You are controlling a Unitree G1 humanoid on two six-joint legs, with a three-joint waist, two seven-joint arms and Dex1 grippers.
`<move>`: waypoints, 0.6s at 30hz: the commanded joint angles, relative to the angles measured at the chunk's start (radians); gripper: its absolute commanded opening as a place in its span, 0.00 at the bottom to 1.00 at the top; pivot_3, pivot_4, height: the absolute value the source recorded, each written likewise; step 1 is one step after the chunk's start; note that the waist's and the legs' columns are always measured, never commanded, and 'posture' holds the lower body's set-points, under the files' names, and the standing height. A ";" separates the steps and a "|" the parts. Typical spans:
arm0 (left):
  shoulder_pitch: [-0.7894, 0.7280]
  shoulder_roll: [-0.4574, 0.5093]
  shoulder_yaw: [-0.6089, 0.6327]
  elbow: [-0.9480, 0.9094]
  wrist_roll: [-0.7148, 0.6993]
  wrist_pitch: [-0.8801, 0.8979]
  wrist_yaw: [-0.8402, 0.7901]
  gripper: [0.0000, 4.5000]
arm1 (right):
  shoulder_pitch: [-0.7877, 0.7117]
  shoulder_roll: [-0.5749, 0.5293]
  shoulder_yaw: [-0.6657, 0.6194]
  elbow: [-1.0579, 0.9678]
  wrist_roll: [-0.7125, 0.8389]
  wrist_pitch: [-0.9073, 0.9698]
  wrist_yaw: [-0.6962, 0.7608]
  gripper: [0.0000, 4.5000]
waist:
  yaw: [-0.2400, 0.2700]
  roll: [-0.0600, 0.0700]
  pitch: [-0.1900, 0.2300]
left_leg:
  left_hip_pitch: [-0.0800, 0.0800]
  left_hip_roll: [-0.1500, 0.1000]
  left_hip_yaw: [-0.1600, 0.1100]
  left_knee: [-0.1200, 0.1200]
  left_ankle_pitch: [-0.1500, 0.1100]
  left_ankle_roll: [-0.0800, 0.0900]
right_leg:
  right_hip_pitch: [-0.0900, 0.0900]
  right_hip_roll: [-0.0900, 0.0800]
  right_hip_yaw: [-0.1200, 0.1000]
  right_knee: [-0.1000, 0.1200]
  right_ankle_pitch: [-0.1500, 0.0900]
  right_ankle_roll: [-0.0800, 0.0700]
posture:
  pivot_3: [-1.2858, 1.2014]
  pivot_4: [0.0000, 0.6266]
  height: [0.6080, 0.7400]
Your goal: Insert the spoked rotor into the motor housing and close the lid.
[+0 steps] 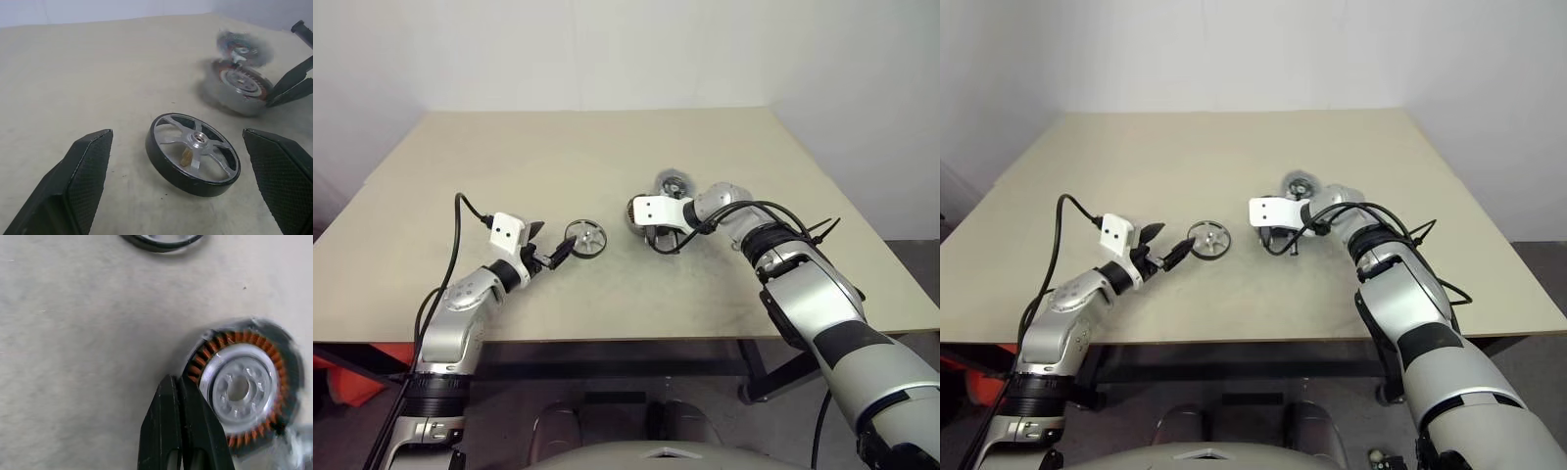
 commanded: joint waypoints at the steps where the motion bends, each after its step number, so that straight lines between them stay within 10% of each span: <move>1: -0.016 0.009 0.014 -0.041 -0.004 -0.007 0.005 1.00 | -0.023 -0.005 -0.014 -0.003 -0.008 -0.010 -0.003 0.00 | 0.001 0.000 0.000 | 0.000 0.000 0.000 0.000 0.000 0.000 | 0.000 0.000 0.000 0.000 0.000 0.000 | 0.52 0.00 1.00; 18: -0.021 0.000 0.007 -0.024 -0.001 -0.014 0.011 1.00 | -0.038 -0.040 -0.066 -0.034 0.009 -0.018 0.027 0.00 | 0.006 0.000 0.000 | 0.000 0.000 0.000 0.000 0.000 0.000 | 0.000 0.000 0.000 0.000 -0.001 -0.001 | 0.52 0.00 1.00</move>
